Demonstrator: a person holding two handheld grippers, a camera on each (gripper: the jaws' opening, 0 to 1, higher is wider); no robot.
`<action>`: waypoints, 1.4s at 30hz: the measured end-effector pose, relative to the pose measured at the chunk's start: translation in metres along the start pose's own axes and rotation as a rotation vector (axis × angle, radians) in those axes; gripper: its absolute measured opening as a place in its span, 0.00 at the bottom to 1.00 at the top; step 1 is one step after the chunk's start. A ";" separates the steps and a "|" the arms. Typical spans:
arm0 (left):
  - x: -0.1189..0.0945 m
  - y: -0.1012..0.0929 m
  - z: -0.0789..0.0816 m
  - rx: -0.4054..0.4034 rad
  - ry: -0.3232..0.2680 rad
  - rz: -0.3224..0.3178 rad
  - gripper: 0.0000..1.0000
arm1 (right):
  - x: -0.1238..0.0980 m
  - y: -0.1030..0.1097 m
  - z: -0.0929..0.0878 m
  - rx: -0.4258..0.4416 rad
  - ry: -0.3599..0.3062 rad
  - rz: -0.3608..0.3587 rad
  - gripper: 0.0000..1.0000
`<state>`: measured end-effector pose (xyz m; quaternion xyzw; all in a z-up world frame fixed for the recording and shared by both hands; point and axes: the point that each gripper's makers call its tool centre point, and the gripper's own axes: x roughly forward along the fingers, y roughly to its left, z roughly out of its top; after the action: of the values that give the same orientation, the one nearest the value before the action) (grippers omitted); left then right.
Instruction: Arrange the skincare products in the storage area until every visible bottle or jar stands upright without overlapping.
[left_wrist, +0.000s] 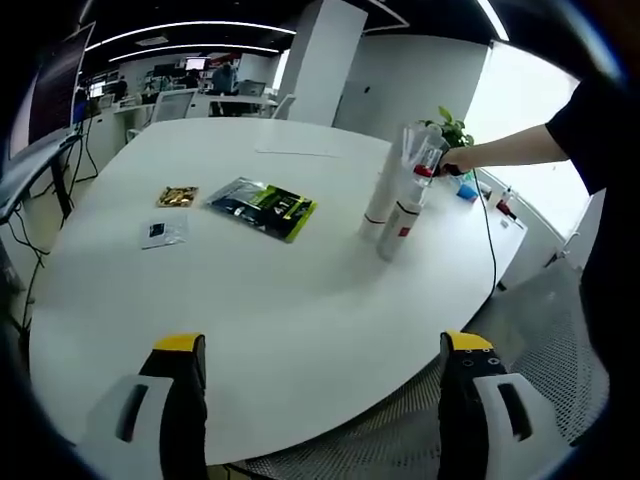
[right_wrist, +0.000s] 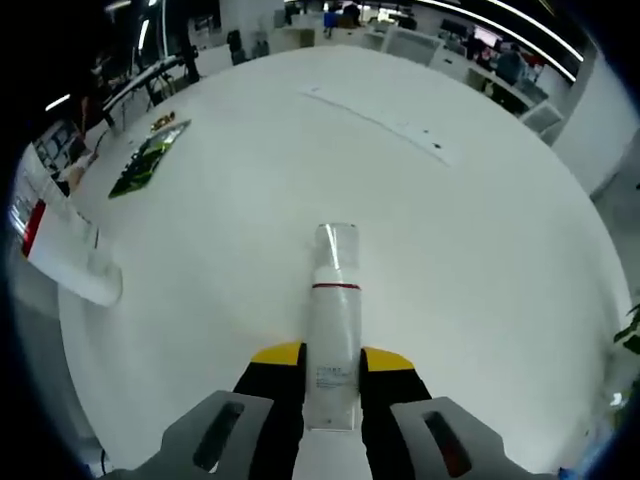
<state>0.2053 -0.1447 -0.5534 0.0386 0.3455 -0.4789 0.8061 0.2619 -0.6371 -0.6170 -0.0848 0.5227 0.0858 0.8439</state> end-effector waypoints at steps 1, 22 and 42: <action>0.000 0.000 0.000 0.001 0.000 -0.001 0.89 | 0.000 0.000 0.002 0.023 0.005 -0.011 0.14; -0.001 -0.001 -0.002 0.034 0.000 -0.018 0.90 | -0.046 0.025 0.001 0.387 -0.161 0.000 0.11; -0.002 -0.002 -0.001 0.065 -0.023 -0.051 0.89 | -0.167 0.093 0.055 0.471 -0.535 0.110 0.12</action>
<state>0.2025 -0.1445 -0.5521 0.0503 0.3213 -0.5107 0.7959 0.2147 -0.5431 -0.4478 0.1656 0.2927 0.0275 0.9414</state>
